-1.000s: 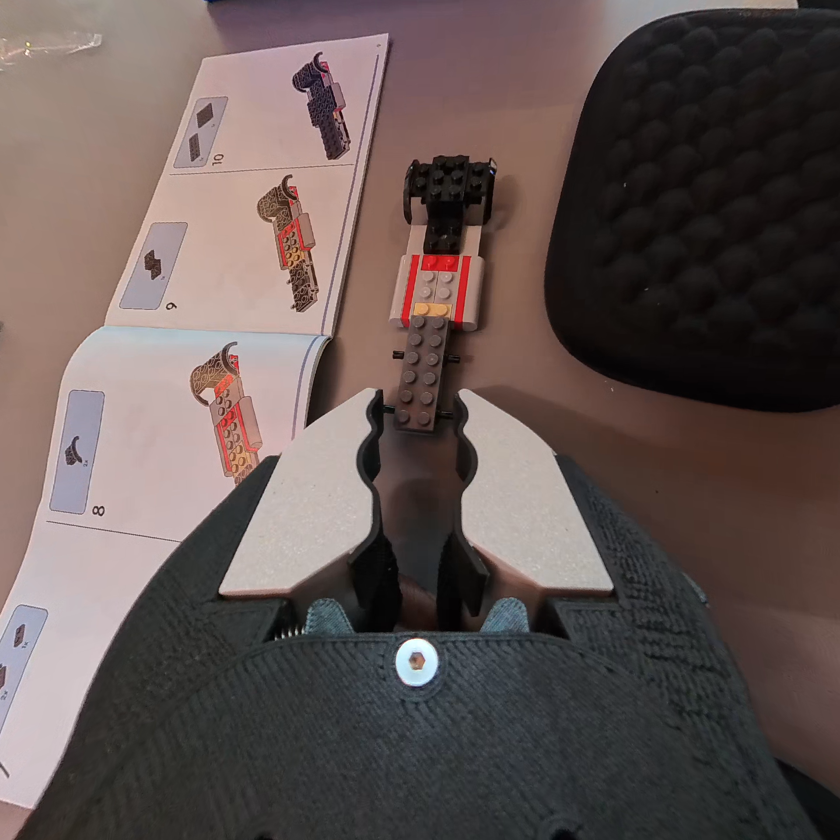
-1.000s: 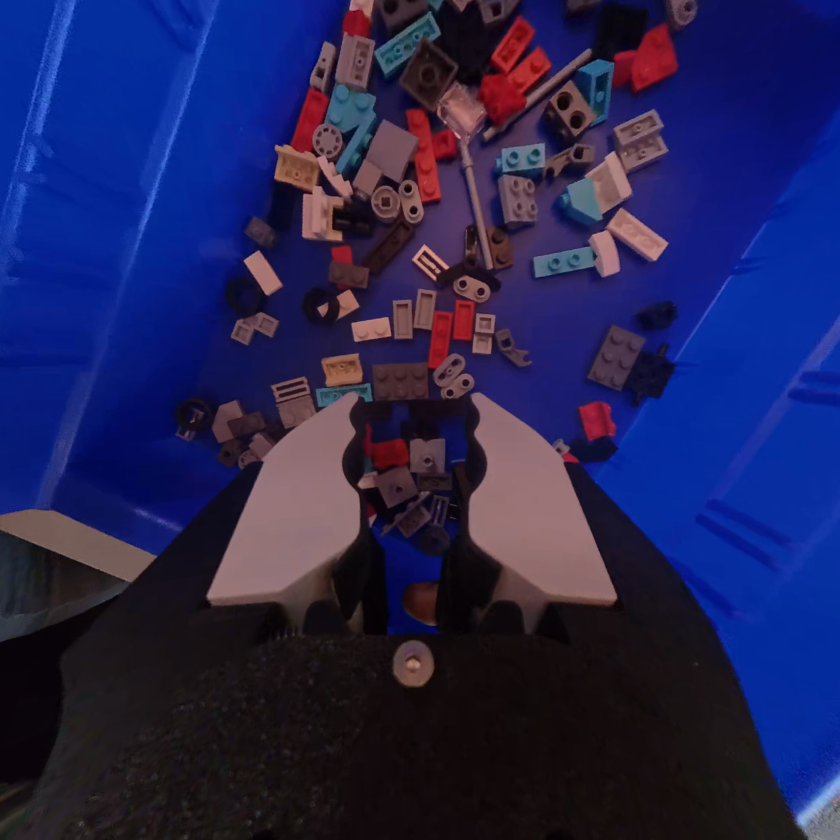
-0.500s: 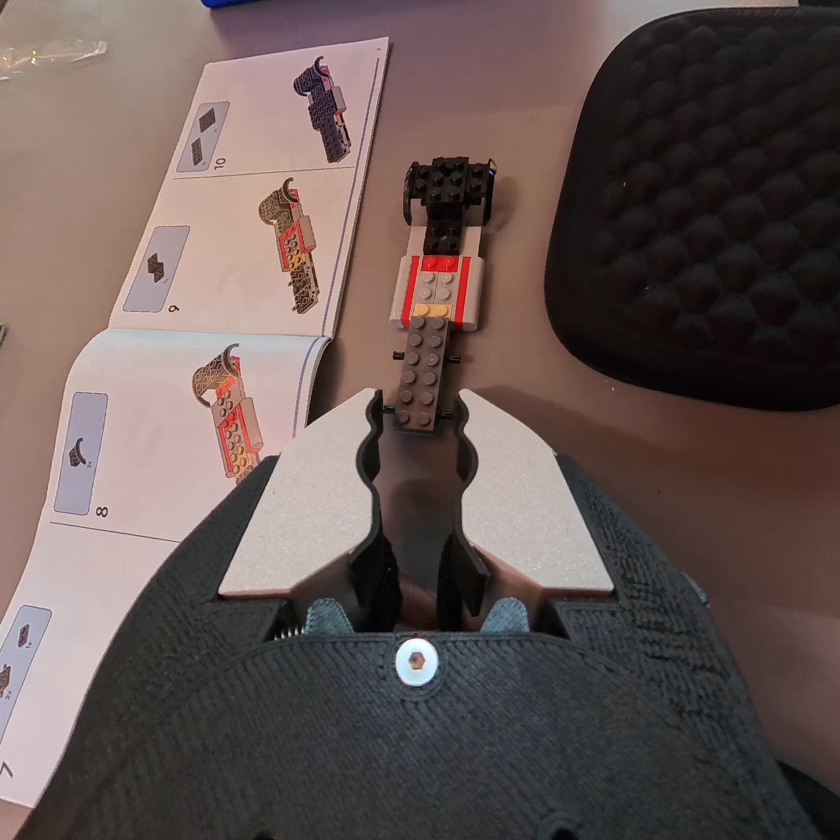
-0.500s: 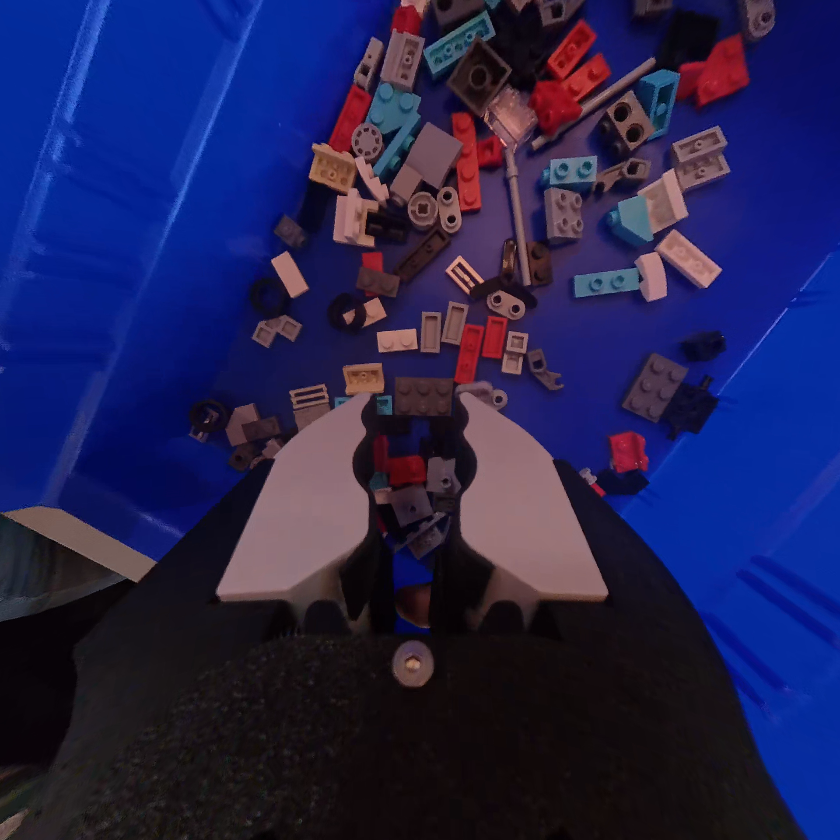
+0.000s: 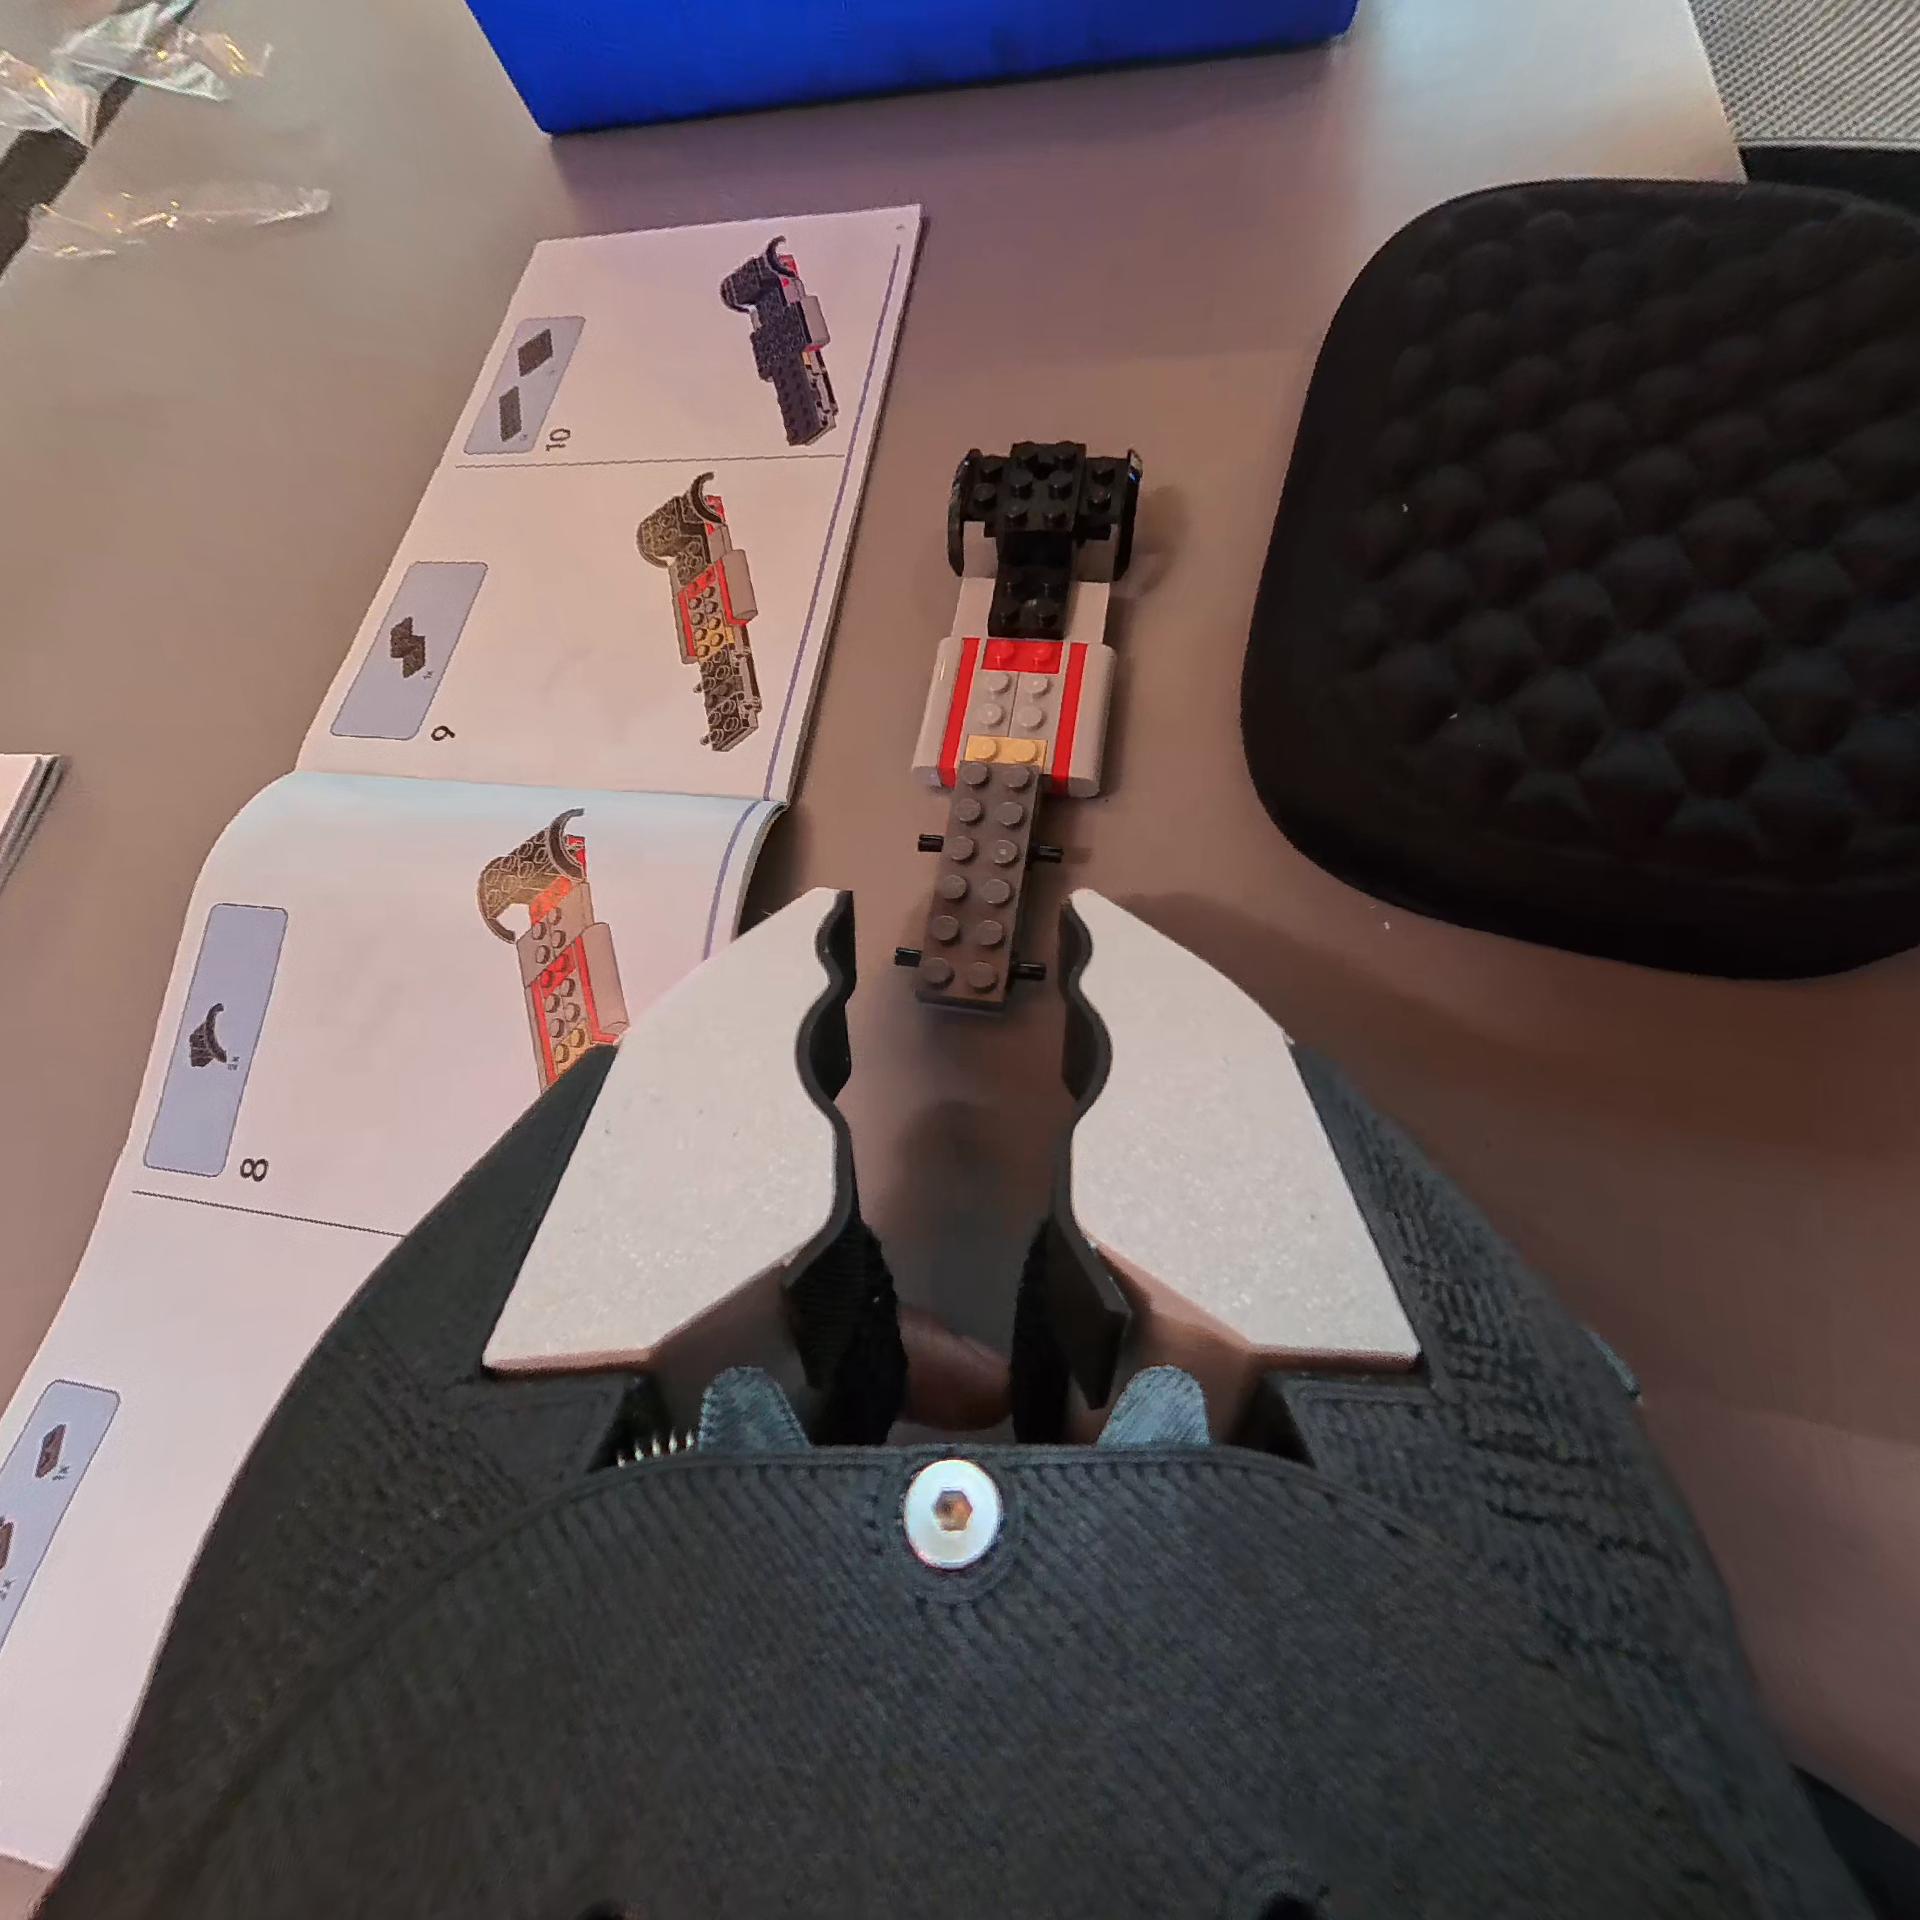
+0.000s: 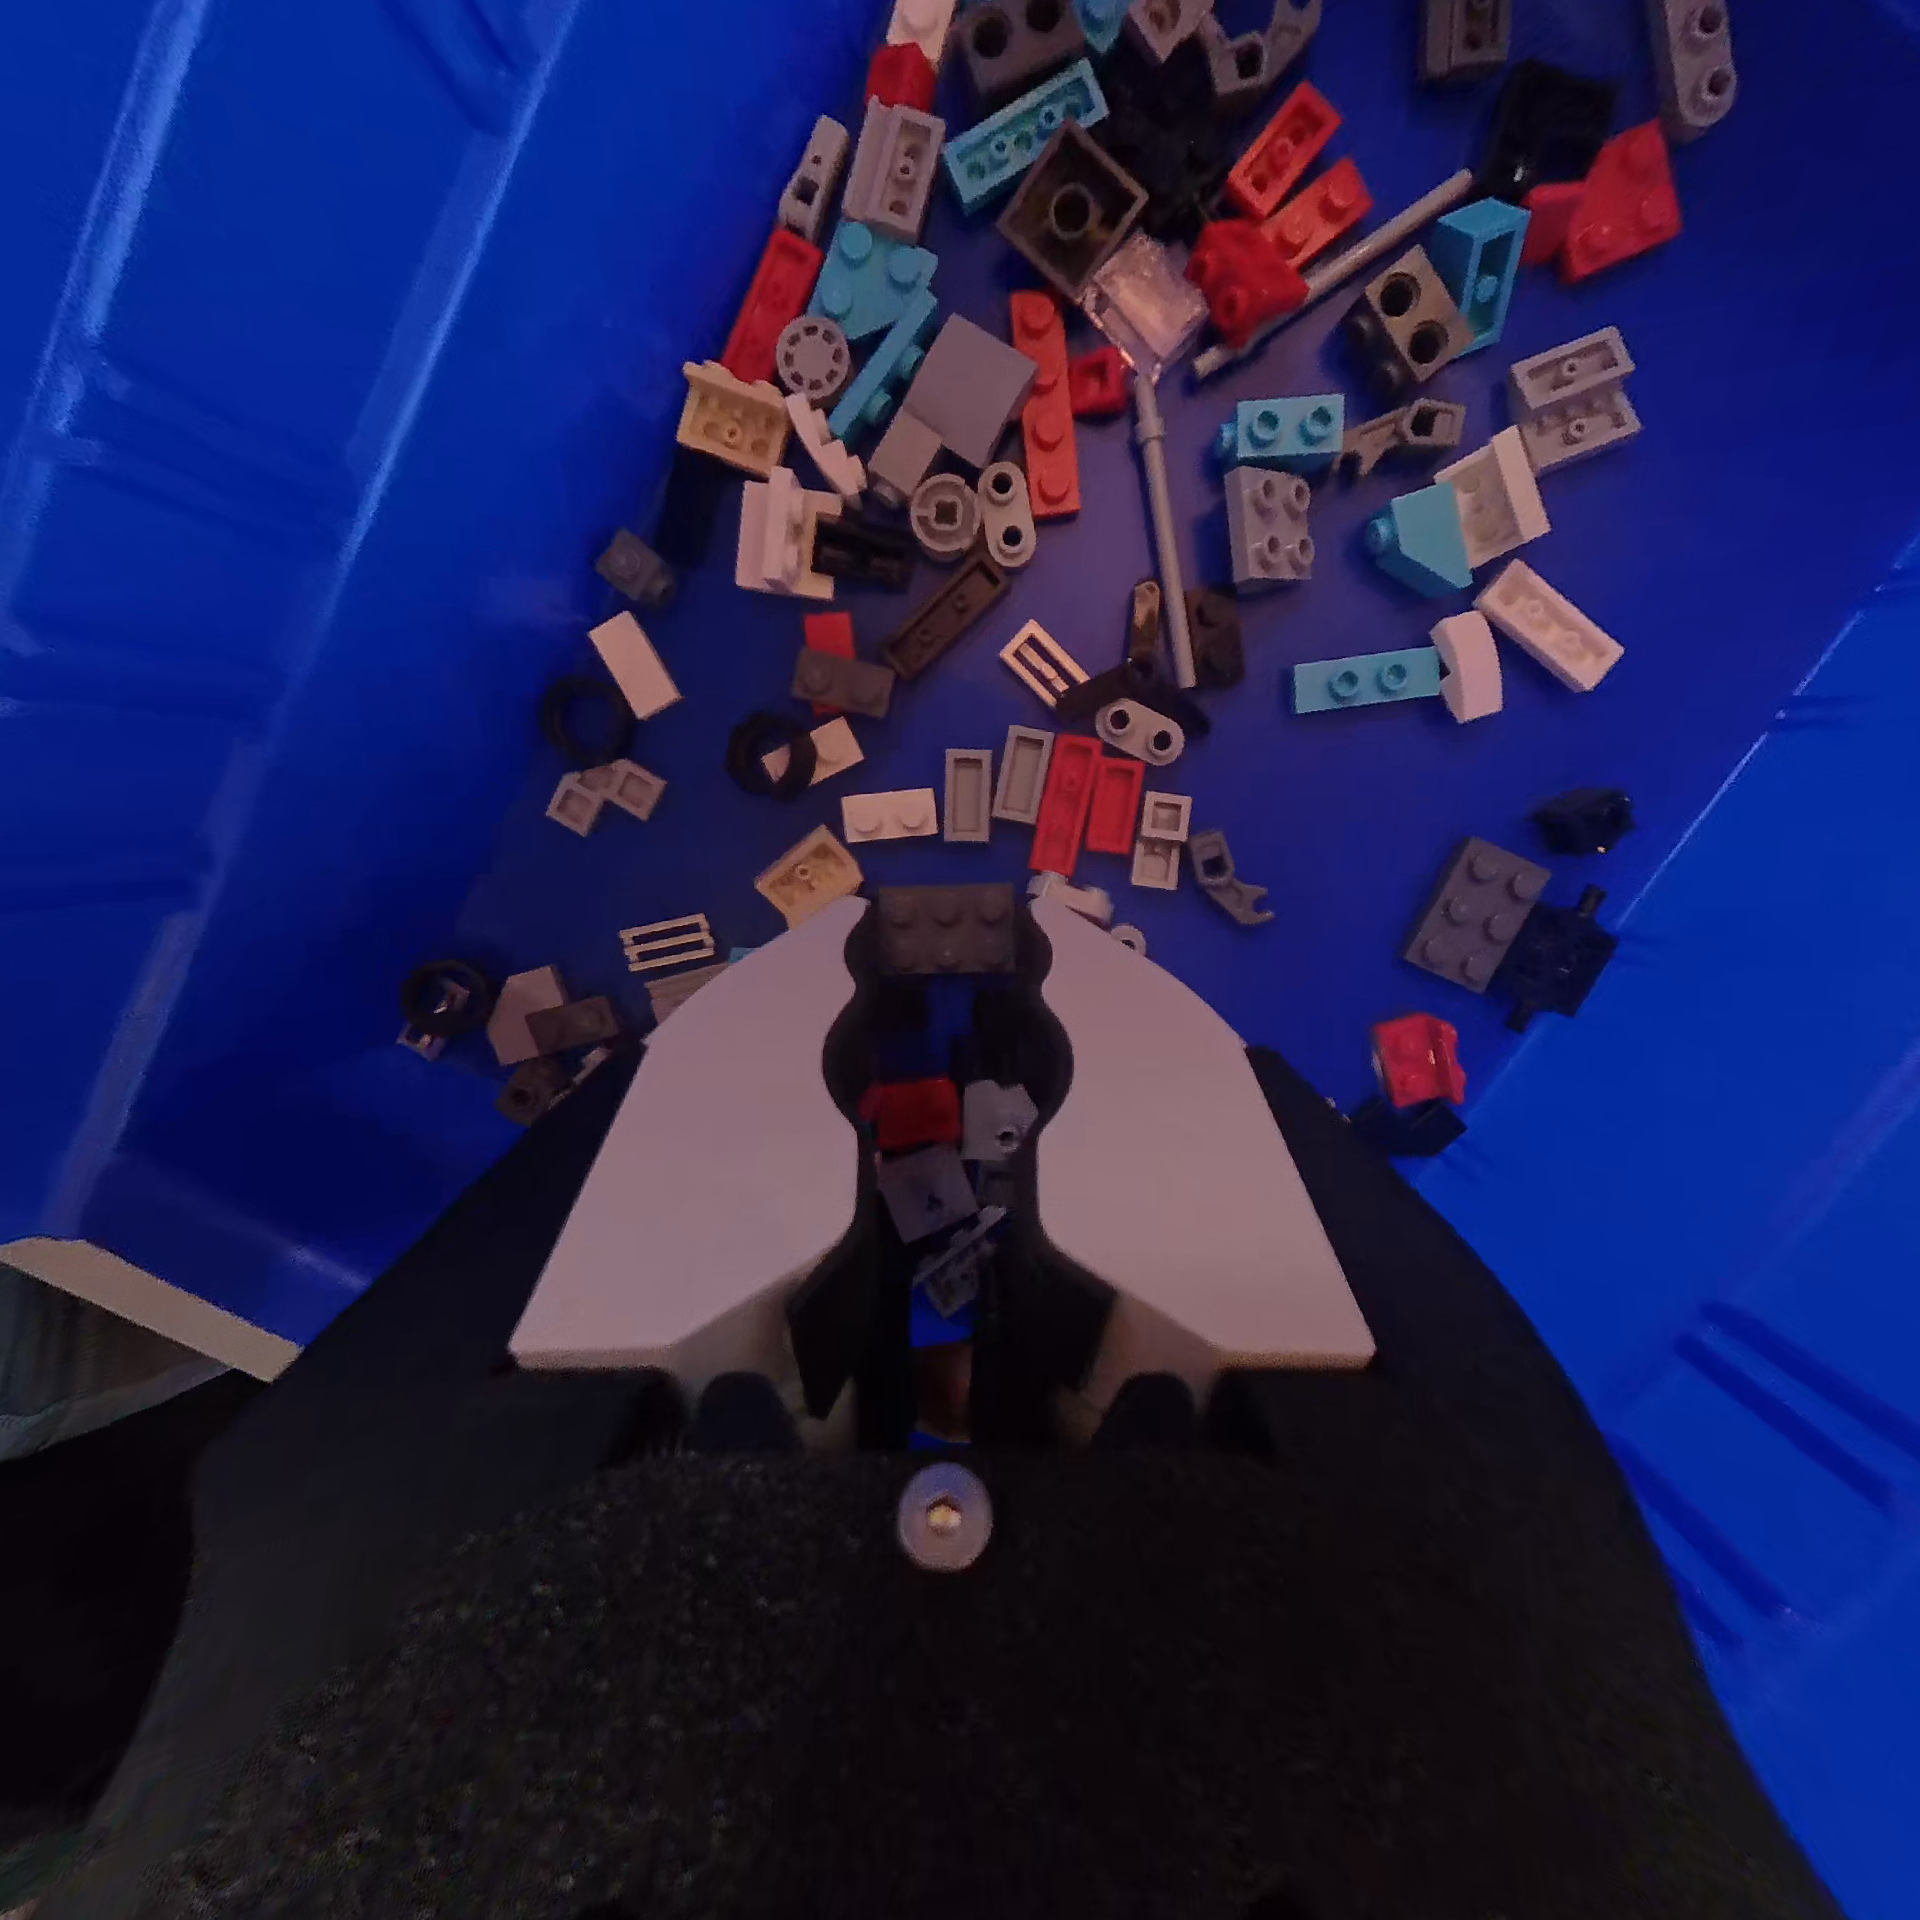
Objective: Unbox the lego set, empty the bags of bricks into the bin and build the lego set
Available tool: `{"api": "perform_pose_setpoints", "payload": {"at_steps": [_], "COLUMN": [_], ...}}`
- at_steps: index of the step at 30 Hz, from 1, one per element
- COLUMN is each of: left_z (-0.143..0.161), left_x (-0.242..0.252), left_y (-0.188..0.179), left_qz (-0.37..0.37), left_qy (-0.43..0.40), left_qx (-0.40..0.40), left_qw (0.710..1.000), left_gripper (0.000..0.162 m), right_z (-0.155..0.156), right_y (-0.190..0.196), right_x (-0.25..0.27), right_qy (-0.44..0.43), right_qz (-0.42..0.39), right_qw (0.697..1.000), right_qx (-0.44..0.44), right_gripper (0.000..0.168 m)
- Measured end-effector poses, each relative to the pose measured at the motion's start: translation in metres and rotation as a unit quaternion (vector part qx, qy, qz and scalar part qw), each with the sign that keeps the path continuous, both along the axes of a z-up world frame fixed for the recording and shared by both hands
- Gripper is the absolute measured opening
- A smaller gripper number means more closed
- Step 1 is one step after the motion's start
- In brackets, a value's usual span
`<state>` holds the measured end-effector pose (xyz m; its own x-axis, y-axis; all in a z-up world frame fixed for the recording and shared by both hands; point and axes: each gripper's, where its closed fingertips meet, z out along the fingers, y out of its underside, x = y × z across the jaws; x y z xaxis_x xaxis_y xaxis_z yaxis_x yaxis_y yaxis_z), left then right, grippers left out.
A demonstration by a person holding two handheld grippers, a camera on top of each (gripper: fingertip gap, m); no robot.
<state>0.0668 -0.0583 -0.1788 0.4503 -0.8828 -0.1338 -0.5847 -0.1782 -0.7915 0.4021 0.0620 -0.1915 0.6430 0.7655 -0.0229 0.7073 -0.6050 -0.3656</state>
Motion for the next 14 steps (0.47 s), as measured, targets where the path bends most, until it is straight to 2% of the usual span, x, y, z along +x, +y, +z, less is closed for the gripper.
{"api": "perform_pose_setpoints", "payload": {"at_steps": [1,14], "left_z": [0.000,-0.001], "left_x": [0.000,-0.001], "left_y": [0.001,0.002], "left_qz": [0.002,0.008], "left_qy": [-0.001,0.001], "left_qx": [0.000,-0.003], "left_qw": [1.000,1.000], "left_gripper": [0.037,0.037], "right_z": [0.000,0.000], "right_y": [0.002,0.000], "right_x": [0.002,0.013], "right_qy": [-0.006,-0.010], "right_qz": [-0.003,-0.025], "right_qw": [1.000,1.000], "right_qx": [0.005,0.014], "right_gripper": [0.025,0.028]}}
